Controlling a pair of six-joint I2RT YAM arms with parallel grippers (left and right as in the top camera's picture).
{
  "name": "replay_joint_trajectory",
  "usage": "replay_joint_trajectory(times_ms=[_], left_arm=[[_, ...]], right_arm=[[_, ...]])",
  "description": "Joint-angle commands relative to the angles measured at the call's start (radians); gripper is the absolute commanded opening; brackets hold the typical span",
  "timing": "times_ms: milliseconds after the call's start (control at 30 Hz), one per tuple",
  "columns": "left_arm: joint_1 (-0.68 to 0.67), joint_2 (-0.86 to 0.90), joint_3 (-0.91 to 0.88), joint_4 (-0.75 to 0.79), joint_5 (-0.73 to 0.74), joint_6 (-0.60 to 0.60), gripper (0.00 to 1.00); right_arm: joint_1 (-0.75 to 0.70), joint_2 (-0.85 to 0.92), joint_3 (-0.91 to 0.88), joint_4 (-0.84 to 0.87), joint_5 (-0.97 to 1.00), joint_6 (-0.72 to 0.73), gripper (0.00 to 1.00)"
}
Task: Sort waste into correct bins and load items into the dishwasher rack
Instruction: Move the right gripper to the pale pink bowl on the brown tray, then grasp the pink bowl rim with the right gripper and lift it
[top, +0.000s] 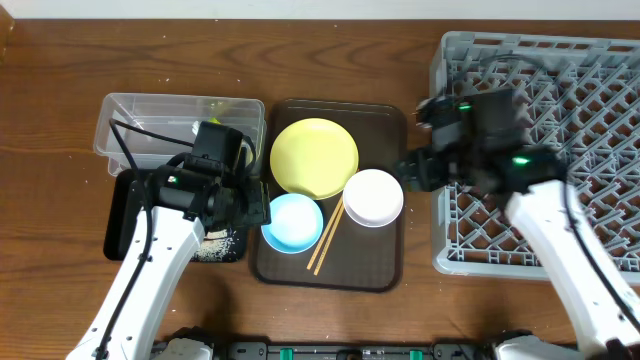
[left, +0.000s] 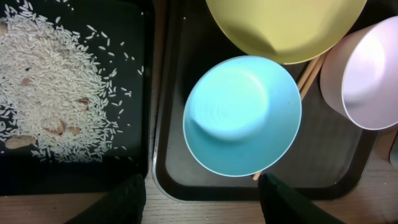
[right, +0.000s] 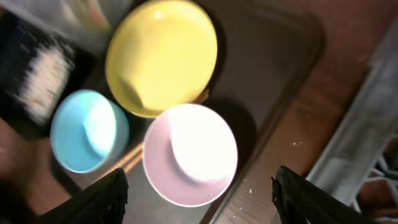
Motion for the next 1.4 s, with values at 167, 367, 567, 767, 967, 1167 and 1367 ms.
replay_joint_trajectory(times_ms=[167, 367, 567, 767, 967, 1167, 1367], left_arm=[[0.006, 0.002, -0.010, -0.003, -0.017, -0.009, 0.62], [0.006, 0.002, -0.010, -0.002, -0.017, -0.009, 0.62], [0.006, 0.002, -0.010, -0.003, -0.017, -0.009, 0.62], [0.006, 0.002, -0.010, -0.002, -0.017, -0.009, 0.62], [0.006, 0.002, -0.010, -0.002, -0.017, -0.009, 0.62], [0.006, 0.002, -0.010, -0.002, -0.016, -0.009, 0.62], [0.006, 0.002, -0.010, -0.003, -0.017, -0.009, 0.62]], right_arm=[[0.116, 0.159, 0.007, 0.026, 0.269, 0.152, 0.73], [0.130, 0.274, 0.007, 0.032, 0.248, 0.178, 0.65], [0.141, 0.362, 0.007, 0.032, 0.239, 0.199, 0.47], [0.141, 0.408, 0.007, 0.023, 0.239, 0.209, 0.33], [0.141, 0.409, 0.007, 0.017, 0.244, 0.212, 0.08], [0.122, 0.350, 0.023, 0.007, 0.255, 0.219, 0.01], [0.095, 0.192, 0.074, 0.002, 0.377, 0.218, 0.01]])
